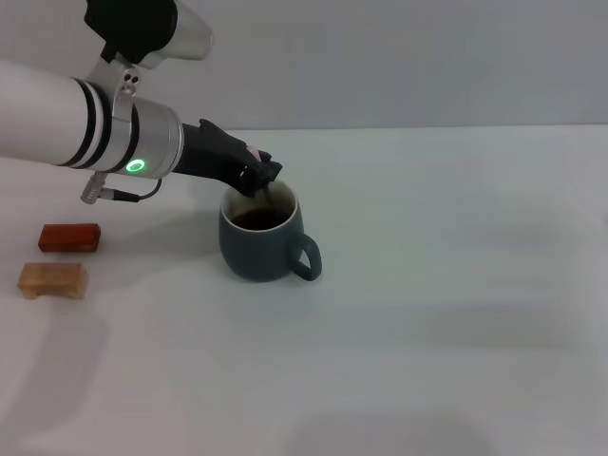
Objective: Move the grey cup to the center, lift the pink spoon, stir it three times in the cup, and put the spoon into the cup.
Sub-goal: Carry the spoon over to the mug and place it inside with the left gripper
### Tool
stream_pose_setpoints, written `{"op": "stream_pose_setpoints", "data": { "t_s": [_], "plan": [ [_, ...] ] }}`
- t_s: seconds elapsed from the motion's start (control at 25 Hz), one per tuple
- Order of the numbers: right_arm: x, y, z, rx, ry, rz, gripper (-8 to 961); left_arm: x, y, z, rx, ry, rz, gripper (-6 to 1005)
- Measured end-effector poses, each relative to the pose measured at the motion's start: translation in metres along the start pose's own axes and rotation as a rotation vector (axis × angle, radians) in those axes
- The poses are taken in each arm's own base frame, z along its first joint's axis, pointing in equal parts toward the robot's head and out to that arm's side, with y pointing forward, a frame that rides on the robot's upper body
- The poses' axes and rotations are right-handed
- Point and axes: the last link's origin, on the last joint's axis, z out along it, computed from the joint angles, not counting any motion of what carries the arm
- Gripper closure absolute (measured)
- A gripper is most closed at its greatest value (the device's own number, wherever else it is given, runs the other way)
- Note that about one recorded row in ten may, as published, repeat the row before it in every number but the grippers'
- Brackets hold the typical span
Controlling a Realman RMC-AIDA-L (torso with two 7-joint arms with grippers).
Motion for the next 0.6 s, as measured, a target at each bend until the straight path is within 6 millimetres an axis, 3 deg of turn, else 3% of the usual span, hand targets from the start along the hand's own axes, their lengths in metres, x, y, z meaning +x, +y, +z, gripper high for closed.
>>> {"op": "stream_pose_setpoints", "data": {
  "t_s": [0.6],
  "plan": [
    [-0.002,0.003,0.005,-0.009,-0.006,0.002,955,-0.017,0.0,-0.016,-0.026,-0.039,-0.02,853]
  ]
}}
